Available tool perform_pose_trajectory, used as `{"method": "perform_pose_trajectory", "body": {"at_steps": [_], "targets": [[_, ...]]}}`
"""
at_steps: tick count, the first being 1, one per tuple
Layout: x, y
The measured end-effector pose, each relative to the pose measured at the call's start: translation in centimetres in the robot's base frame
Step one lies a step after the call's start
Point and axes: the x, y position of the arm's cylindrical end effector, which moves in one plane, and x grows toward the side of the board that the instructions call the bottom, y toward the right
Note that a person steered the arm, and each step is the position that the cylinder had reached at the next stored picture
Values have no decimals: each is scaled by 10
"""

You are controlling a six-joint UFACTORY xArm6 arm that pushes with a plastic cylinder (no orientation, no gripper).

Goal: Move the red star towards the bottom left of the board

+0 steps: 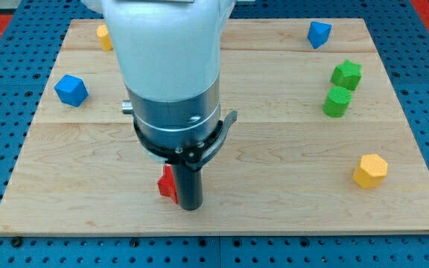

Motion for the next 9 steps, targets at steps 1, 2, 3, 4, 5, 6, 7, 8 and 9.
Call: {"method": "perform_pose_trajectory", "body": {"at_steps": [1, 2, 3, 4, 5, 6, 7, 8, 9], "targets": [[-12, 18], [-13, 51], [-14, 78], [-14, 73], [-16, 59], [-16, 49], [-16, 30], [-13, -19], [-14, -5]]}}
